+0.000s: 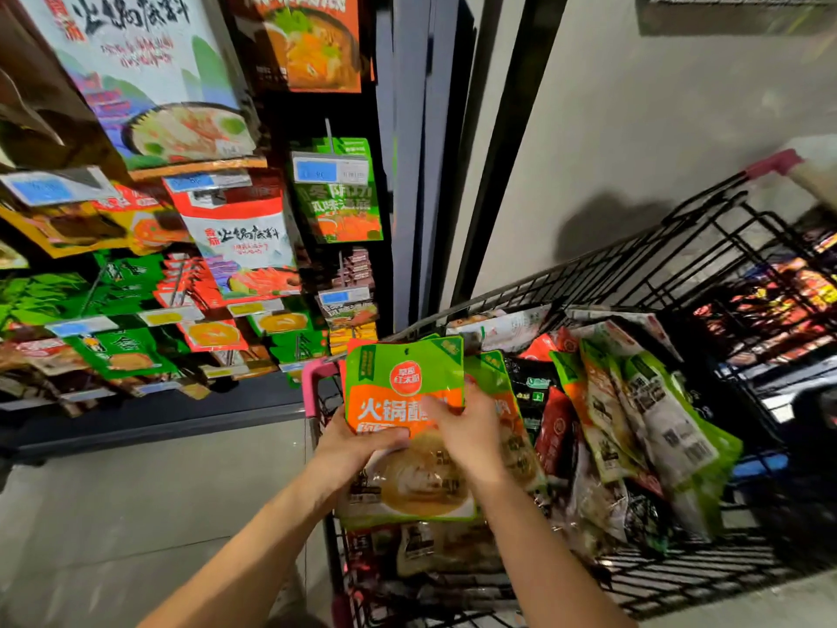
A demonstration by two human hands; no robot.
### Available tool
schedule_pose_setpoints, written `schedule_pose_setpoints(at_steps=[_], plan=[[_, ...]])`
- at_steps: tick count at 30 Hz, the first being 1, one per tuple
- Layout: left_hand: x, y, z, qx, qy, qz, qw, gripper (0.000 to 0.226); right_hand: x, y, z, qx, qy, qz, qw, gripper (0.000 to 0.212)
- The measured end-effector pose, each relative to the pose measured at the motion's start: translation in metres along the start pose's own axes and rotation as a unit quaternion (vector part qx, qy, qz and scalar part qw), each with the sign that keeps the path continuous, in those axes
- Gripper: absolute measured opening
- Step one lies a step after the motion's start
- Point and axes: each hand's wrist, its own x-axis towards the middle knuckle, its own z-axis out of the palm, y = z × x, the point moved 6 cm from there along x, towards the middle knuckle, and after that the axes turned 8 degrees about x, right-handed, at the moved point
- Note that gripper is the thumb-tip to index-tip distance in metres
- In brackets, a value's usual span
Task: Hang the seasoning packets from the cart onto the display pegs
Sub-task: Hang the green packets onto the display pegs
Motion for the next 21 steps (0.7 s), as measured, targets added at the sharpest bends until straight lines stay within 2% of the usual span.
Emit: schedule_pose_setpoints(at_steps=[2, 4, 5, 7, 8, 10, 14, 17, 18, 21], plan=[[0.001, 0.001, -0.002, 0.003, -0.001, -0.006, 1.000, 0.093, 0.009, 0.007, -0.036, -0.021, 0.058, -0.010, 0.998, 0.031], [0.001, 0.003, 0.000, 0.008, 0.007, -0.009, 1.000, 0.077, 0.025, 0.025, -0.080, -0.050, 0.110, 0.016, 0.993, 0.024], [0.001, 0.003, 0.001, 0.008, 0.014, -0.015, 1.000, 0.069, 0.032, 0.035, -0.093, -0.097, 0.101, 0.039, 0.989, 0.018], [0.002, 0.002, 0.001, 0.006, 0.018, -0.021, 1.000, 0.064, 0.044, 0.062, -0.097, -0.196, 0.029, 0.106, 0.974, 0.044], [0.002, 0.002, 0.001, 0.003, 0.015, -0.022, 1.000, 0.067, 0.048, 0.070, -0.094, -0.226, 0.003, 0.114, 0.967, 0.050], [0.003, 0.000, 0.001, -0.006, 0.003, -0.030, 1.000, 0.072, 0.054, 0.073, -0.089, -0.256, -0.002, 0.089, 0.963, 0.051], [0.006, -0.005, -0.003, -0.030, -0.015, -0.040, 0.999, 0.074, 0.062, 0.071, -0.095, -0.208, 0.002, 0.123, 0.970, 0.039], [0.011, -0.013, -0.002, -0.048, -0.031, -0.052, 0.997, 0.087, 0.061, 0.068, -0.096, -0.172, -0.013, 0.100, 0.980, 0.018], [0.010, -0.014, 0.000, -0.053, -0.038, -0.058, 0.996, 0.085, 0.057, 0.067, -0.096, -0.147, -0.015, 0.095, 0.984, 0.013], [0.003, -0.018, 0.006, -0.049, -0.060, -0.083, 0.994, 0.066, 0.043, 0.061, -0.092, -0.085, -0.022, 0.069, 0.994, 0.014]])
